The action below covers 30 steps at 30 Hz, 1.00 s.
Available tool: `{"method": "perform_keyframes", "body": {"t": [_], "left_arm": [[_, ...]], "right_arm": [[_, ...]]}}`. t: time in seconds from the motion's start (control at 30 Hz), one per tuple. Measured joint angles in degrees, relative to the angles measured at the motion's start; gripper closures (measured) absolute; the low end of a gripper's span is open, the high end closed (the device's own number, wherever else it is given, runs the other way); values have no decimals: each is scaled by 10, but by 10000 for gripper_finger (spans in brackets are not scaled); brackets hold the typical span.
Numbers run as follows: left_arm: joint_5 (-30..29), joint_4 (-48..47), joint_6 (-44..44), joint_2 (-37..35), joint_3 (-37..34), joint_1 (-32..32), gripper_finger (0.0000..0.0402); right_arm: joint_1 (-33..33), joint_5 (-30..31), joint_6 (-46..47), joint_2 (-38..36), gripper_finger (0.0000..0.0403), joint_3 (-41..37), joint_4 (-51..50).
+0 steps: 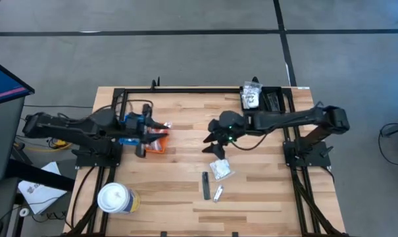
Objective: Pick & Place Travel size toiletries
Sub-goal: Put the cotton pack into the left black bin
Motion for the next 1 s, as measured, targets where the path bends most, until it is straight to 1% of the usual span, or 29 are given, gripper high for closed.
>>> {"method": "perform_keyframes", "body": {"t": [0.1, 0.23, 0.3, 0.37, 0.43, 0.53, 0.63, 0.7, 0.83, 0.93, 1.0], "left_arm": [[0, -5, 1, -20, 0, -1, 309], [14, -3, 2, -23, 0, -1, 309], [20, -3, 2, -22, 0, -1, 309], [21, 1, 2, -20, 0, -1, 309], [27, 2, 1, -20, 0, -1, 309], [43, 1, -2, -20, 0, -1, 309], [45, 2, -6, -20, 0, -1, 309], [45, 3, -15, -20, 0, -1, 309], [45, 5, -30, -20, 0, -1, 309], [45, 6, -34, -20, 0, -1, 309], [45, 9, -43, -16, 0, -1, 309]], "right_arm": [[22, -18, 36, 14, 148, 0, 54], [71, -20, 40, 12, 148, 0, 121], [95, 2, 39, 6, 148, 0, 122], [120, 50, 47, -5, 148, 1, 98], [143, 103, 59, -18, 148, 2, 27], [183, 183, 103, -31, 148, 1, -119], [232, 250, 181, -35, 148, 1, -263], [262, 265, 214, -29, 148, 1, -338], [317, 278, 283, -23, 148, 0, -447], [344, 313, 330, -23, 148, 0, -492], [357, 340, 337, -23, 148, 0, -501]]}}
